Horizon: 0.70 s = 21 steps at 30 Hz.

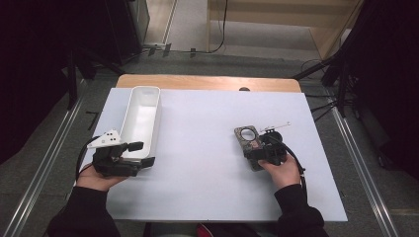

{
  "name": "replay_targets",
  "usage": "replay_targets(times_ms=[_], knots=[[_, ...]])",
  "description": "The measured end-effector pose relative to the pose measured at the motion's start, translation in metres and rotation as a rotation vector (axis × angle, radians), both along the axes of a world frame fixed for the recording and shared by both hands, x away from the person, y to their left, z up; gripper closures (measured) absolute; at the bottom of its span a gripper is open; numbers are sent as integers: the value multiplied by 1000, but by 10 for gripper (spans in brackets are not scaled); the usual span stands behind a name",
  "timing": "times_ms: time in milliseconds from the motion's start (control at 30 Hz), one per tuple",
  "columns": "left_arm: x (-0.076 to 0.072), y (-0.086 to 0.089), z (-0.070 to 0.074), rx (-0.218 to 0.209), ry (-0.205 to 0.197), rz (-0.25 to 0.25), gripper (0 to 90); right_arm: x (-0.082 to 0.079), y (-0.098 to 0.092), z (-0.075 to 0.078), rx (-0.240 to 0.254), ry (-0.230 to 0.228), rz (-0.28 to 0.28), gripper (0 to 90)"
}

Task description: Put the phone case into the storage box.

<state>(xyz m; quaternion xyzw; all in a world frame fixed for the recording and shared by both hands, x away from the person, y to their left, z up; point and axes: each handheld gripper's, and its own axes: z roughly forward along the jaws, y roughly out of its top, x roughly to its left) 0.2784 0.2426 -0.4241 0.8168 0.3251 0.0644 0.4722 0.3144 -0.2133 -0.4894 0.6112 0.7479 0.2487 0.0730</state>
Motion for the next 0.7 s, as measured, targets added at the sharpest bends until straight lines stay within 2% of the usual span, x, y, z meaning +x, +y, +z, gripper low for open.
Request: replay_targets(times_ms=[167,300,467,567,700], knots=[[-1,-1,3,-24,16,1,246,0,-3,4,50,-2,-2,103],[-1,-3,6,-17,21,2,246,1,-4,8,77,-14,4,103],[0,-8,12,-35,30,-1,246,-4,-6,15,123,-34,6,103],[0,-13,16,-33,5,5,246,-5,-8,17,141,-41,10,103],[2,-18,18,-55,26,1,245,-5,-9,18,169,-46,12,104]])
